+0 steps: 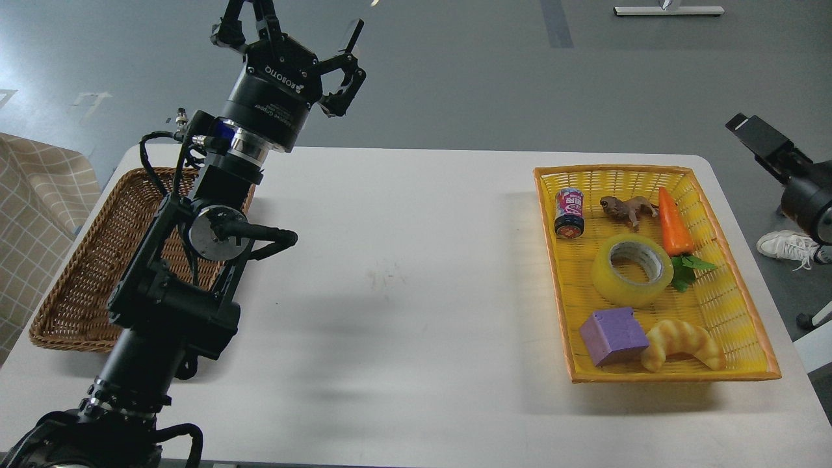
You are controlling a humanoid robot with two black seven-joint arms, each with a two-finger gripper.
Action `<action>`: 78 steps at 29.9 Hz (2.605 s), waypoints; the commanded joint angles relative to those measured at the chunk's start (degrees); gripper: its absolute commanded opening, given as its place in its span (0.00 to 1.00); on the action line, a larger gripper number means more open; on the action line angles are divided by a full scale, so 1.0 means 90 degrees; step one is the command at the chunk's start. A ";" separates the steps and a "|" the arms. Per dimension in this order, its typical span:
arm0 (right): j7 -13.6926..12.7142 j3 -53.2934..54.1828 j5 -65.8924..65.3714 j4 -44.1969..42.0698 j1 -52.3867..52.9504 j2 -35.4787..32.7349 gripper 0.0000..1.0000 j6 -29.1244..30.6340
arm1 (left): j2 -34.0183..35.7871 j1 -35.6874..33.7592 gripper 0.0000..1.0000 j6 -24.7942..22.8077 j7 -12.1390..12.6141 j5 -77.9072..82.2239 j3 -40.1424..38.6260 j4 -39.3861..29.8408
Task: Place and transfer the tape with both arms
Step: 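Lower the right gripper into the yellow tray toward the yellow tape roll, then hook the right gripper through the yellow tape roll's hole and close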
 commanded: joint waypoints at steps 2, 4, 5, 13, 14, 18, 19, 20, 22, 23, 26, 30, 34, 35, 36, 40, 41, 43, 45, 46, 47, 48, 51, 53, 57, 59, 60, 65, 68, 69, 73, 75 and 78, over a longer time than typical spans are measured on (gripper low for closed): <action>0.0028 -0.0186 -0.0239 -0.0143 -0.0318 -0.0023 0.97 0.0003 | 0.0001 0.0001 0.98 0.0010 0.0000 -0.0001 0.0001 -0.0005; 0.0077 -0.0469 -0.0415 -0.0173 -0.0319 -0.0081 0.96 0.0003 | -0.0019 0.0010 0.98 0.0020 0.0000 0.0008 0.0001 -0.0005; 0.0086 -0.0702 -0.0531 -0.0211 -0.0271 -0.0178 0.93 0.0003 | -0.0038 0.0020 0.98 0.0030 0.0000 0.0008 0.0011 -0.0005; 0.0291 -0.1651 -0.0737 -0.0660 0.0042 -0.0335 0.85 -0.0007 | -0.0019 0.0147 0.98 0.0010 0.0000 0.0067 0.0011 -0.0005; 0.0408 -0.1768 -0.0805 -0.0787 0.0139 -0.0403 0.86 -0.0007 | 0.0001 0.0147 0.98 0.0010 0.0000 0.0067 0.0001 -0.0005; 0.0809 -0.2402 -0.0904 -0.1003 0.0452 -0.0657 0.89 -0.0007 | 0.0011 0.0138 0.98 0.0001 0.0000 0.0067 0.0001 -0.0005; 0.0819 -0.2510 -0.0904 -0.1012 0.0511 -0.0696 0.89 -0.0007 | 0.0011 0.0138 0.98 0.0001 0.0000 0.0067 0.0001 -0.0005; 0.0829 -0.2656 -0.0904 -0.1022 0.0579 -0.0735 0.89 -0.0007 | 0.0011 0.0138 0.98 0.0001 0.0000 0.0067 0.0001 -0.0005; 0.0848 -0.2793 -0.0904 -0.1022 0.0589 -0.0784 0.92 -0.0007 | 0.0011 0.0138 0.98 0.0001 0.0000 0.0067 0.0001 -0.0005; 0.0877 -0.2852 -0.0904 -0.1022 0.0589 -0.0814 0.92 0.0003 | 0.0011 0.0147 0.98 0.0001 0.0000 0.0067 0.0001 -0.0005; 0.0936 -0.2989 -0.0923 -0.1042 0.0589 -0.0824 0.92 0.0013 | 0.0020 0.0147 0.98 0.0001 0.0000 0.0067 -0.0008 -0.0005; 0.1072 -0.3019 -0.1147 -0.1149 0.0599 -0.0911 0.92 0.0013 | 0.0030 0.0157 0.98 0.0001 0.0000 0.0067 -0.0047 -0.0005; 0.1297 -0.3029 -0.1576 -0.1178 0.0550 -0.0921 0.92 0.0023 | 0.0166 0.0225 0.98 -0.0009 0.0000 0.0067 -0.0057 -0.0005; 0.1326 -0.3029 -0.1636 -0.1188 0.0541 -0.0921 0.92 0.0023 | 0.0167 0.0216 0.98 -0.0009 -0.0009 0.0067 -0.0057 -0.0014; 0.1356 -0.3029 -0.1694 -0.1188 0.0531 -0.0912 0.92 0.0023 | 0.0177 0.0216 0.98 -0.0009 -0.0009 0.0067 -0.0057 -0.0024; 0.1366 -0.3135 -0.1704 -0.1159 0.0531 -0.0912 0.91 0.0023 | 0.0157 0.0225 0.98 -0.0009 -0.0009 0.0067 -0.0048 -0.0034; 0.1366 -0.3165 -0.1704 -0.1159 0.0531 -0.0912 0.91 0.0023 | 0.0147 0.0225 0.98 -0.0009 -0.0009 0.0067 -0.0048 -0.0034; 0.1366 -0.3195 -0.1704 -0.1169 0.0541 -0.0873 0.90 0.0023 | 0.0099 0.0225 0.98 -0.0009 -0.0009 0.0067 -0.0057 -0.0044; 0.1366 -0.3214 -0.1704 -0.1169 0.0541 -0.0873 0.90 0.0023 | 0.0089 0.0225 0.98 -0.0009 -0.0009 0.0067 -0.0048 -0.0044; 0.1366 -0.3214 -0.1704 -0.1188 0.0541 -0.0853 0.89 0.0023 | 0.0079 0.0225 0.98 -0.0009 -0.0009 0.0067 -0.0048 -0.0044; 0.1366 -0.3224 -0.1704 -0.1188 0.0541 -0.0853 0.89 0.0023 | 0.0069 0.0225 0.98 -0.0009 -0.0009 0.0067 -0.0048 -0.0044; 0.1366 -0.3301 -0.1714 -0.1208 0.0560 -0.0853 0.89 0.0023 | 0.0069 0.0225 0.98 -0.0009 -0.0009 0.0067 -0.0038 -0.0044; 0.1366 -0.3438 -0.1734 -0.1315 0.0589 -0.0834 0.89 0.0023 | 0.0069 0.0225 0.98 -0.0019 -0.0009 0.0067 -0.0038 -0.0044; 0.1366 -0.3458 -0.1734 -0.1461 0.0599 -0.0804 0.89 0.0023 | 0.0069 0.0235 0.98 -0.0009 -0.0009 0.0067 -0.0048 -0.0044; 0.1366 -0.3478 -0.1724 -0.1735 0.0628 -0.0668 0.86 0.0023 | 0.0059 0.0245 0.98 -0.0009 -0.0019 0.0067 -0.0048 -0.0044; 0.1375 -0.3478 -0.1705 -0.1726 0.0628 -0.0609 0.85 0.0013 | 0.0050 0.0255 0.98 -0.0009 -0.0019 0.0067 -0.0048 -0.0044; 0.1376 -0.3487 -0.1704 -0.1716 0.0628 -0.0599 0.85 0.0013 | 0.0050 0.0255 0.98 -0.0009 -0.0019 0.0067 -0.0048 -0.0044; 0.1375 -0.3478 -0.1704 -0.1686 0.0677 -0.0570 0.83 0.0013 | 0.0050 0.0313 0.98 -0.0029 -0.0019 0.0067 -0.0028 -0.0044; 0.1366 -0.3488 -0.1695 -0.1686 0.0716 -0.0570 0.83 0.0003 | 0.0050 0.0323 0.98 -0.0029 -0.0019 0.0067 -0.0028 -0.0044; 0.1375 -0.3488 -0.1695 -0.1686 0.0716 -0.0560 0.83 0.0003 | 0.0050 0.0323 0.98 -0.0029 -0.0019 0.0067 -0.0028 -0.0044; 0.1366 -0.3497 -0.1704 -0.1696 0.0716 -0.0521 0.83 0.0013 | 0.0050 0.0323 0.98 -0.0029 -0.0019 0.0067 -0.0028 -0.0044; 0.1375 -0.3565 -0.1714 -0.1706 0.0716 -0.0482 0.83 0.0013 | 0.0059 0.0323 0.98 -0.0029 -0.0019 0.0067 -0.0028 -0.0044; 0.1366 -0.3653 -0.1724 -0.1735 0.0726 -0.0453 0.81 0.0003 | 0.0050 0.0323 0.98 -0.0029 -0.0019 0.0067 -0.0038 -0.0044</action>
